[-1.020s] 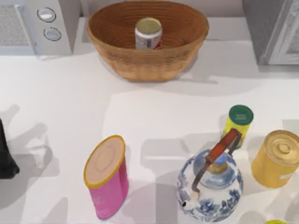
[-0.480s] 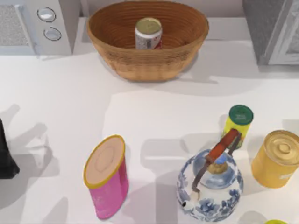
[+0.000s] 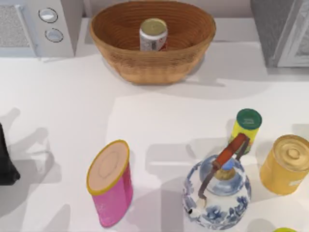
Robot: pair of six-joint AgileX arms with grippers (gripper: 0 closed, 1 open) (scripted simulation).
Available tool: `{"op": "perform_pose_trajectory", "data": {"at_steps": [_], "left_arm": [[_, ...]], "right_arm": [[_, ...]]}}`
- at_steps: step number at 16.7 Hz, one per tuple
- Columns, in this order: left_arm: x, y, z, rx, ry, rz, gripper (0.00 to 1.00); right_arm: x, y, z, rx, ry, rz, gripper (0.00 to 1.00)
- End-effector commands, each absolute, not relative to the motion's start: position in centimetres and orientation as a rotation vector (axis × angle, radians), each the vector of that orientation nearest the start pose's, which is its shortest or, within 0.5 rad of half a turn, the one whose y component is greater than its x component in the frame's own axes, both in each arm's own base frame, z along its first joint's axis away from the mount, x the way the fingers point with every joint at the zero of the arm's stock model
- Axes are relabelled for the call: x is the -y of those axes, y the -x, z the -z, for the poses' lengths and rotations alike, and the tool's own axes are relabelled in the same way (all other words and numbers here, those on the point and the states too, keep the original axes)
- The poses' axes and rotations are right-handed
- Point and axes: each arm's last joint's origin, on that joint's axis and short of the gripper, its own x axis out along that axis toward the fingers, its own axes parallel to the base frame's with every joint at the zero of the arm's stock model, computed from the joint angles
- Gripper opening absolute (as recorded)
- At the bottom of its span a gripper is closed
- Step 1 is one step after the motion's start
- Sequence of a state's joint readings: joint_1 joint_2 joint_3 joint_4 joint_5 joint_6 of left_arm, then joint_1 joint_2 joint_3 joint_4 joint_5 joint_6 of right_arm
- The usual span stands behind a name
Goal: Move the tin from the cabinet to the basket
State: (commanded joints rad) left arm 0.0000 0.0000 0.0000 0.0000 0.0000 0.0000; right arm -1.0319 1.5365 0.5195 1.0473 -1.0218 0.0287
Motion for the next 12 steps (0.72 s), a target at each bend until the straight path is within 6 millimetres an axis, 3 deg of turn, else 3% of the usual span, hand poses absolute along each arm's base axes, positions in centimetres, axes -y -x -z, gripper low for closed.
{"op": "perform_pose_trajectory", "data": {"at_steps": [3,7,9,12], "left_arm": [[0.1,-10.6,-16.0,0.000,0.000,0.000,1.00],[0.1,-10.6,-16.0,0.000,0.000,0.000,1.00],[0.1,-10.6,-16.0,0.000,0.000,0.000,1.00],[0.1,-10.6,-16.0,0.000,0.000,0.000,1.00]], "right_arm": [[25.1,-17.9,-22.9,0.000,0.000,-0.005,1.00],[27.3,-18.9,-30.8,-0.013,-0.020,-0.002,1.00],[27.3,-18.9,-35.3,-0.020,-0.033,-0.001,1.00],[25.7,-18.1,-41.8,-0.025,-0.042,0.000,1.00]]}}
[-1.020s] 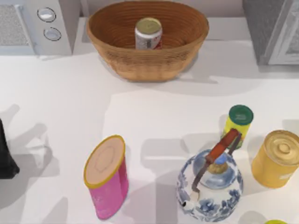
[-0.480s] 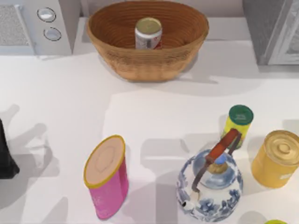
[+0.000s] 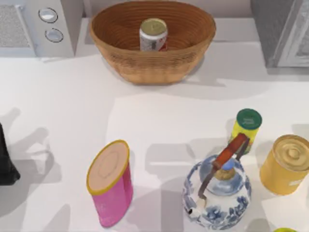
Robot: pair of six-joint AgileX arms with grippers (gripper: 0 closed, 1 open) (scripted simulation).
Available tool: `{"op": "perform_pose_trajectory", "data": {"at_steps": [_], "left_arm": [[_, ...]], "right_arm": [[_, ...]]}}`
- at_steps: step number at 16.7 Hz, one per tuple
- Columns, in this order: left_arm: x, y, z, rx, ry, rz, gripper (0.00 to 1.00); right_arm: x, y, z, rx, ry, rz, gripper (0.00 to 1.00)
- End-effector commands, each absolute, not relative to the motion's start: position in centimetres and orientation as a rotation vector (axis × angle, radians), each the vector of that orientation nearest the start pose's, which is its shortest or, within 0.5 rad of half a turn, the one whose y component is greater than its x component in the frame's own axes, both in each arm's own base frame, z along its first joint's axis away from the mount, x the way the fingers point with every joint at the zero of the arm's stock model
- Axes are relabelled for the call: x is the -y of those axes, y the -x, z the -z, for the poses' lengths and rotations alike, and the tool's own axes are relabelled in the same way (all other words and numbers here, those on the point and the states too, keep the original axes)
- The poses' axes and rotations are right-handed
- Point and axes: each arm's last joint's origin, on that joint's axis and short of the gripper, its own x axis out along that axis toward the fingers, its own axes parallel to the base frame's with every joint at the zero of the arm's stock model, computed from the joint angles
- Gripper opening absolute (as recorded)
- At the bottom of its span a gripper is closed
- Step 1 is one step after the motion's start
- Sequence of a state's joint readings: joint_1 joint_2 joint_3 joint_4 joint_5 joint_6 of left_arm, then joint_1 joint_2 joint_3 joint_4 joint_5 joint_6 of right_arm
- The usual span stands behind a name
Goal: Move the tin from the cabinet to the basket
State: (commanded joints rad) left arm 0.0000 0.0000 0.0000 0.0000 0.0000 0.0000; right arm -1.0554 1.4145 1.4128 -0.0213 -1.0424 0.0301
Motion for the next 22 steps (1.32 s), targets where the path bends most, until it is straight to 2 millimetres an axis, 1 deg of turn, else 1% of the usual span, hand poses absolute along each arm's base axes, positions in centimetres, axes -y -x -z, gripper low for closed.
{"op": "perform_pose_trajectory", "data": {"at_steps": [2,4,6,7,13,15,17,19,20,22], "left_arm": [[0.1,-10.6,-16.0,0.000,0.000,0.000,1.00],[0.1,-10.6,-16.0,0.000,0.000,0.000,1.00],[0.1,-10.6,-16.0,0.000,0.000,0.000,1.00],[0.1,-10.6,-16.0,0.000,0.000,0.000,1.00],[0.1,-10.6,-16.0,0.000,0.000,0.000,1.00],[0.1,-10.6,-16.0,0.000,0.000,0.000,1.00],[0.1,-10.6,-16.0,0.000,0.000,0.000,1.00],[0.1,-10.6,-16.0,0.000,0.000,0.000,1.00],[0.1,-10.6,-16.0,0.000,0.000,0.000,1.00],[0.1,-10.6,-16.0,0.000,0.000,0.000,1.00]], "right_arm": [[24.0,-17.3,-45.5,-0.022,-0.035,0.000,1.00],[22.1,-16.5,-48.3,-0.015,-0.022,-0.001,1.00],[20.7,-15.7,-50.2,-0.007,-0.009,-0.002,1.00],[20.2,-15.5,-50.7,-0.005,-0.005,-0.003,1.00],[20.1,-15.4,-51.0,-0.003,-0.002,0.000,1.00],[19.9,-16.1,-50.9,-0.007,-0.012,0.000,1.00],[19.2,-17.7,-50.7,-0.015,-0.028,0.003,1.00],[17.9,-19.8,-50.5,-0.025,-0.042,0.008,1.00],[17.0,-20.9,-50.4,-0.030,-0.045,0.010,1.00],[14.4,-23.2,-50.4,-0.036,-0.046,0.016,1.00]]}}
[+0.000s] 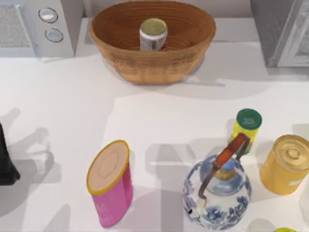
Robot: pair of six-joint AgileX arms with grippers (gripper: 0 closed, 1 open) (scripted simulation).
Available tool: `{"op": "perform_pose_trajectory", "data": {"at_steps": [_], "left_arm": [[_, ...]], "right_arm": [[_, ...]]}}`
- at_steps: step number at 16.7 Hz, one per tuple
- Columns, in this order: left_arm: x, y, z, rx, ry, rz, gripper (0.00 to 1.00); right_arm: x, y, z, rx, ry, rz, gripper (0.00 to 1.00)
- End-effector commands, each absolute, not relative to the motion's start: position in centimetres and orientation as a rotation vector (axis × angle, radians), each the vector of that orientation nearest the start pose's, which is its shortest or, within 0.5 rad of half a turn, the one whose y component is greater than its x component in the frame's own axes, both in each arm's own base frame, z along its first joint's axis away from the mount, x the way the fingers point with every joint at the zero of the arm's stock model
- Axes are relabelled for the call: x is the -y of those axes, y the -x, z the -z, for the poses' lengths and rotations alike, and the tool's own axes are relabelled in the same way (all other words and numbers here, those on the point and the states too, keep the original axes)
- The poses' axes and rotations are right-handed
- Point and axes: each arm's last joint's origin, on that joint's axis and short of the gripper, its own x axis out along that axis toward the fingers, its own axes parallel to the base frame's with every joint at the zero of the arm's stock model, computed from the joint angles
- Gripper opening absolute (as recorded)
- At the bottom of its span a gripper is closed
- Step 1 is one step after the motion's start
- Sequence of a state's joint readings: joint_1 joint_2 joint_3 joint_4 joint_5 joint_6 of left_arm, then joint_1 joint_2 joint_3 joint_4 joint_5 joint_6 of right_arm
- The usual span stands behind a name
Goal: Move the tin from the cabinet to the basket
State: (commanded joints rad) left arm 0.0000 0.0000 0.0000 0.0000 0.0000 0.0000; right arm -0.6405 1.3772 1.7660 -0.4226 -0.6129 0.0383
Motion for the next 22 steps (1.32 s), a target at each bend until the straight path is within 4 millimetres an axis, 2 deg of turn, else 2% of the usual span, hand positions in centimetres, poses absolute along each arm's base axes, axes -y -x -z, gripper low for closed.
{"op": "perform_pose_trajectory", "data": {"at_steps": [3,6,9,12,14,16,20,21,22], "left_arm": [[0.1,-10.6,-16.0,0.000,0.000,0.000,1.00],[0.1,-10.6,-16.0,0.000,0.000,0.000,1.00],[0.1,-10.6,-16.0,0.000,0.000,0.000,1.00],[0.1,-10.6,-16.0,0.000,0.000,0.000,1.00],[0.1,-10.6,-16.0,0.000,0.000,0.000,1.00],[0.1,-10.6,-16.0,0.000,0.000,0.000,1.00],[0.1,-10.6,-16.0,0.000,0.000,0.000,1.00],[0.1,-10.6,-16.0,0.000,0.000,0.000,1.00],[0.1,-10.6,-16.0,0.000,0.000,0.000,1.00]], "right_arm": [[9.2,-25.7,-50.6,-0.035,-0.034,0.020,1.00],[2.7,-26.7,-50.9,-0.024,-0.018,0.008,1.00],[-3.6,-25.9,-51.1,-0.012,-0.009,0.002,1.00],[-7.7,-24.1,-51.1,-0.005,-0.004,0.001,1.00],[-9.1,-23.2,-51.0,-0.003,-0.002,0.000,1.00],[-9.8,-22.7,-51.0,-0.002,-0.002,0.000,1.00],[-9.8,-22.7,-51.0,-0.002,-0.002,0.000,1.00],[-8.8,-22.0,-51.6,0.016,0.002,0.043,1.00],[-8.8,-22.0,-51.6,0.018,0.001,0.042,1.00]]}}
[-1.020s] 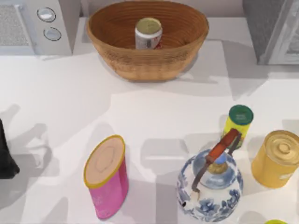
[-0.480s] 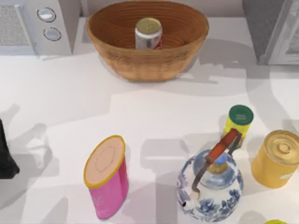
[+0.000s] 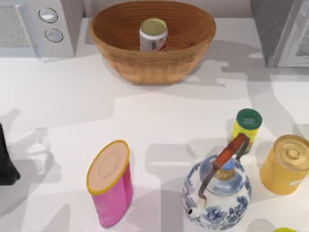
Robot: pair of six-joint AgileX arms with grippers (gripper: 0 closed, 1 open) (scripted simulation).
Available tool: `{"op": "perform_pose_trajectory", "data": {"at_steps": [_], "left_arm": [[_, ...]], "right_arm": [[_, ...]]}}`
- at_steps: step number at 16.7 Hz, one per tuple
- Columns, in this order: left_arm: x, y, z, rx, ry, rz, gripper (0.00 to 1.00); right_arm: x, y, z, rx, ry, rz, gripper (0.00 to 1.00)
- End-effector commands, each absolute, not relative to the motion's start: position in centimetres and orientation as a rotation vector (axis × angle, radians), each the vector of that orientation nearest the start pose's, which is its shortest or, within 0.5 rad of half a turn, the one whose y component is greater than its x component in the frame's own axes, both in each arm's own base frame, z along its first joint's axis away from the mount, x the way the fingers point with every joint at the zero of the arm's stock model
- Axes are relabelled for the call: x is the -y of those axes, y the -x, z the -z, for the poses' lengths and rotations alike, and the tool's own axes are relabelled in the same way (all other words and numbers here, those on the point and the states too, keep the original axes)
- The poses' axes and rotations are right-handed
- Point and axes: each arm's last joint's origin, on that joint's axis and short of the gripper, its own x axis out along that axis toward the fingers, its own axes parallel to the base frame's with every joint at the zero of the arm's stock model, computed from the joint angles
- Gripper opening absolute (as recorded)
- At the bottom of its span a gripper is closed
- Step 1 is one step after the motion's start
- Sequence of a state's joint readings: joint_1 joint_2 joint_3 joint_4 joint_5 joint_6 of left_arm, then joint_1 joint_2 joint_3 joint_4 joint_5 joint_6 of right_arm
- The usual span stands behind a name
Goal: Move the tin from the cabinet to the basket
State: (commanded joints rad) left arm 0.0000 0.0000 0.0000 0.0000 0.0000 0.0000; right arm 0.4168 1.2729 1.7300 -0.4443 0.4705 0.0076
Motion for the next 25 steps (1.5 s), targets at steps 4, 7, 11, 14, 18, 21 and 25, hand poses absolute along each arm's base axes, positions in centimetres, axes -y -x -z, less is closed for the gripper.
{"op": "perform_pose_trajectory", "data": {"at_steps": [4,7,11,14,18,21,25], "left_arm": [[0.1,-10.6,-16.0,0.000,0.000,0.000,1.00],[0.1,-10.6,-16.0,0.000,0.000,0.000,1.00],[0.1,-10.6,-16.0,0.000,0.000,0.000,1.00],[0.1,-10.6,-16.0,0.000,0.000,0.000,1.00],[0.1,-10.6,-16.0,0.000,0.000,0.000,1.00],[0.1,-10.6,-16.0,0.000,0.000,0.000,1.00],[0.1,-10.6,-16.0,0.000,0.000,0.000,1.00]], "right_arm": [[-8.9,-24.5,-51.8,0.021,-0.001,0.038,1.00],[-8.8,-26.7,-51.6,0.015,0.003,0.042,1.00],[-8.7,-26.2,-51.9,0.030,-0.002,0.038,1.00],[-8.4,-25.6,-51.8,0.034,-0.004,0.036,1.00],[-6.7,-23.1,-49.8,0.033,-0.004,0.031,1.00],[-5.0,-20.5,-46.4,0.011,0.003,0.027,1.00],[-2.8,-16.5,-39.5,-0.020,0.008,0.024,1.00]]}}
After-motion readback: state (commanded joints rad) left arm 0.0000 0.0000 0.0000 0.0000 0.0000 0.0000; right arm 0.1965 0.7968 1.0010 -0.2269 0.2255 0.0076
